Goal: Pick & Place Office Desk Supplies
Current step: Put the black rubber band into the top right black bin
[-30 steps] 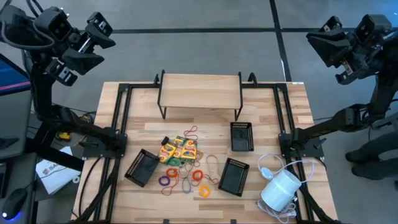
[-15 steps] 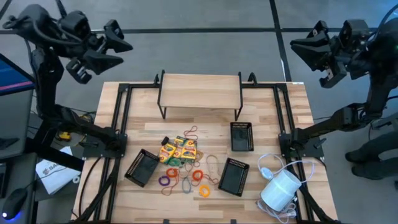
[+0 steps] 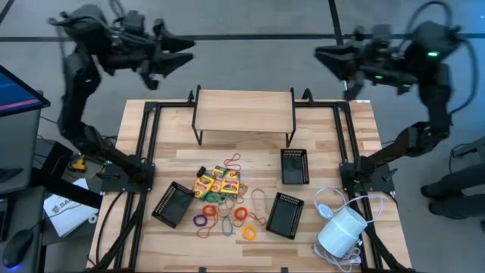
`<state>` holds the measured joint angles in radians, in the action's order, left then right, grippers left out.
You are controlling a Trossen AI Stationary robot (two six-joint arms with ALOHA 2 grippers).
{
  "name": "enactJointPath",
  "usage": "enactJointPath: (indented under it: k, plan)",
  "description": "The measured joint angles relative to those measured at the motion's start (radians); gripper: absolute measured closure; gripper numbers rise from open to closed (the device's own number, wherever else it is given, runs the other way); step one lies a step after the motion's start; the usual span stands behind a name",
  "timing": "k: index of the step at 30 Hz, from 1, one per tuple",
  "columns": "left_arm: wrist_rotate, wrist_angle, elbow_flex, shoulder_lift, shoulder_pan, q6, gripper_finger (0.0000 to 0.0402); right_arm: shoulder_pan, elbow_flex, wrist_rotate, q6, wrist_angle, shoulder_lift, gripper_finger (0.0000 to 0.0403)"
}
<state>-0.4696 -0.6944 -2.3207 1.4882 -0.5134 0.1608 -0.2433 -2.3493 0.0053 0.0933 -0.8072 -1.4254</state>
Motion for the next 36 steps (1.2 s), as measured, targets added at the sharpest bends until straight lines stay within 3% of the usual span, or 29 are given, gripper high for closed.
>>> enactJointPath:
  k: [8,14,36]
  plan:
    - [0.007,0.151,0.000,0.113,0.091,0.028,0.0198,0.000,-0.001,-0.063,-0.044,0.175,-0.108,0.0344]
    - [0.008,0.231,0.000,0.168,0.150,0.049,0.0198,-0.008,0.000,-0.114,-0.041,0.203,-0.165,0.0344]
    - [0.000,0.231,0.000,0.168,0.166,0.047,0.0198,0.008,-0.001,-0.114,-0.014,0.216,-0.181,0.0344]
